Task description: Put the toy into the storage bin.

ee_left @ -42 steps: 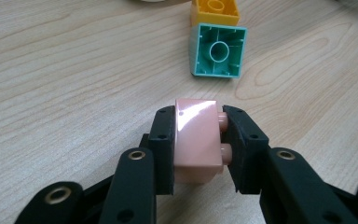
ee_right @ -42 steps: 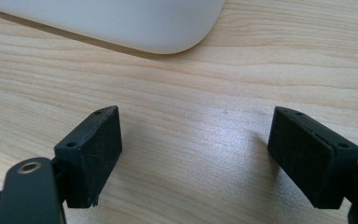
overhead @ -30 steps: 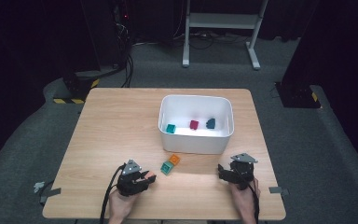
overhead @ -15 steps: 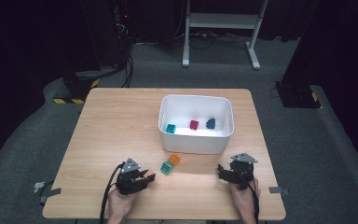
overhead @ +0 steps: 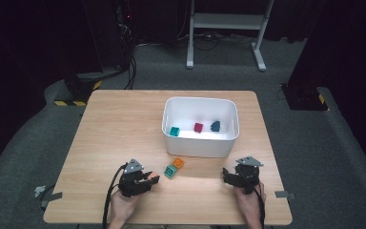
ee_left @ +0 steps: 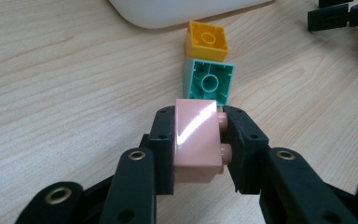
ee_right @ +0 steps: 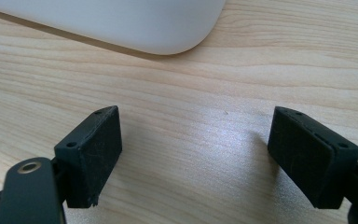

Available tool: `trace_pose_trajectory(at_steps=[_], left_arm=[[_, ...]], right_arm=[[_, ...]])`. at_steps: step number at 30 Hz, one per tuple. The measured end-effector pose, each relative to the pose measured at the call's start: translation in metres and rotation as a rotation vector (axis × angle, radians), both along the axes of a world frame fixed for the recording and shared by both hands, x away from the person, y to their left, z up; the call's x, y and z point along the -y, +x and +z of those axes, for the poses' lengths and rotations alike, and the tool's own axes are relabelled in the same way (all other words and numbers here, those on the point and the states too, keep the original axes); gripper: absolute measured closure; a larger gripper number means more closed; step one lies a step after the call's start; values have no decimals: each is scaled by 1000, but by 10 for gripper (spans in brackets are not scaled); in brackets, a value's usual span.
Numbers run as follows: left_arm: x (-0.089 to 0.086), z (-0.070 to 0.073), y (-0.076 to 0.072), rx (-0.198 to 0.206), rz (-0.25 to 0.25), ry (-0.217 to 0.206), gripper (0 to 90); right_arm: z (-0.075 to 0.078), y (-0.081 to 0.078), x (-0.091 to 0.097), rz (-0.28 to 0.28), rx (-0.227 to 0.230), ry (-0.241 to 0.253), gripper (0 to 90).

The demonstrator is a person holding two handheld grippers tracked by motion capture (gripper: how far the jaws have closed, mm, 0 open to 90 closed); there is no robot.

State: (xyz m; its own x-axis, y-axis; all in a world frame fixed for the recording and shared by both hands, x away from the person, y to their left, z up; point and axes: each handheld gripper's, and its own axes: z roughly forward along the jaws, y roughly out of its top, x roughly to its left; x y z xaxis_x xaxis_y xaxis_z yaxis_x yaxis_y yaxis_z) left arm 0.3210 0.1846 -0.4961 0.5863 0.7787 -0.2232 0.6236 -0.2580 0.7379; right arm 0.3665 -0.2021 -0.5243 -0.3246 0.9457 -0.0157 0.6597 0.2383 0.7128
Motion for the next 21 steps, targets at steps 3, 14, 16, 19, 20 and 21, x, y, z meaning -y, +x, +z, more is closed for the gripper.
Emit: trace_pose_trajectory(at_steps=[3,14,16,19,20,21], left_arm=[[-1,3,2,-1,6,-8,660],[1,16,7,-8,-7,2,660],[2,19,9,-4,-13,3,660],[2,24,13,-8,-16,-9,660],[2,25,14,-7,-15,-10,660],[2,27,16,-11,-16,-21,660]], right_arm=[[0,0,0,0,0,0,173],[0,0,0,0,0,0,173],[0,0,0,0,0,0,173],[0,0,0,0,0,0,173],[0,0,0,0,0,0,173],[0,0,0,0,0,0,173]])
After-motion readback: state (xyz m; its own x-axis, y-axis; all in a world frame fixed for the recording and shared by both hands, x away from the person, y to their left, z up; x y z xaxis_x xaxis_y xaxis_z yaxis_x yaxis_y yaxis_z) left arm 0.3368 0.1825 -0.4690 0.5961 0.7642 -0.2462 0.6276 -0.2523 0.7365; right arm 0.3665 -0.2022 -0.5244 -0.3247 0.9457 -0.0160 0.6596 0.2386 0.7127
